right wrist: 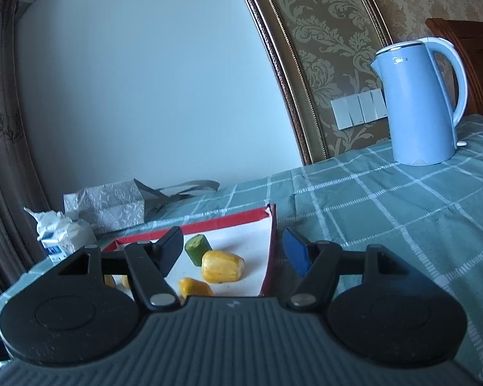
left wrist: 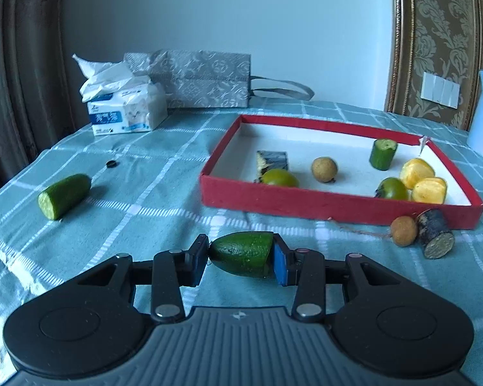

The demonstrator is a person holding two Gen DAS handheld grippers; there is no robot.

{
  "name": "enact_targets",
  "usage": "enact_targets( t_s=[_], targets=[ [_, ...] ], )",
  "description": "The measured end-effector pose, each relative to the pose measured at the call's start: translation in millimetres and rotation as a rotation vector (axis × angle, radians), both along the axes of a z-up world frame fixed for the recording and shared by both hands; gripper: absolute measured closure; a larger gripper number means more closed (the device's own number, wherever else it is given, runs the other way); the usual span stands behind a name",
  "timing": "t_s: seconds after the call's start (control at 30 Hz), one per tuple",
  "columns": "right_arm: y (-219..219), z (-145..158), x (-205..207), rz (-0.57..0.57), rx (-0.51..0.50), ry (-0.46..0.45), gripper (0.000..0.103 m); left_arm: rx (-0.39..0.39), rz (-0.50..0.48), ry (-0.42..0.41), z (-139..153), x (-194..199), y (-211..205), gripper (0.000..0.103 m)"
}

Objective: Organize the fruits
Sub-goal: 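Carry the green avocado chunk over the tray with the left gripper, then open the left gripper to drop the avocado chunk into the tray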

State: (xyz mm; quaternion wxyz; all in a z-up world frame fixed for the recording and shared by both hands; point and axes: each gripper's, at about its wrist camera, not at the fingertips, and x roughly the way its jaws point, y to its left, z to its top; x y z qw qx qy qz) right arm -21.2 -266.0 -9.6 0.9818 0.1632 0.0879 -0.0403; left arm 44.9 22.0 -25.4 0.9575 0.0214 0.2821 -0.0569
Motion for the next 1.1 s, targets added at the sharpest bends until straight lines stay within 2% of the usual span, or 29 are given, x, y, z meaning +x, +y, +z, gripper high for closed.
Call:
enact_targets(
  t_s=[0.23,0.5,0.67,0.83,1.1],
  targets=[
    [-1,3,-2,0.007,0.016,-0.016,0.036,0.002,-0.017,-0.027,21,10,-23,0.063],
    [-3,4,-3,0.010,0.034,-0.025,0.036,0.018,-0.050,-0.106,52,31,-57,0.063],
    [-5,4,-2,0.011,0.041,-0.021,0.036,-0.002,-0.069,-0.109,63,50,-69,0.063],
    [-6,4,-2,0.011,0.049,-0.018,0.036,-0.001,-0.096,-0.063,58,75,-81,0.063],
    [-7,3,1,0.017,0.060,-0.010,0.036,0.029,-0.078,-0.018,33,95,-89,0.063]
  ],
)
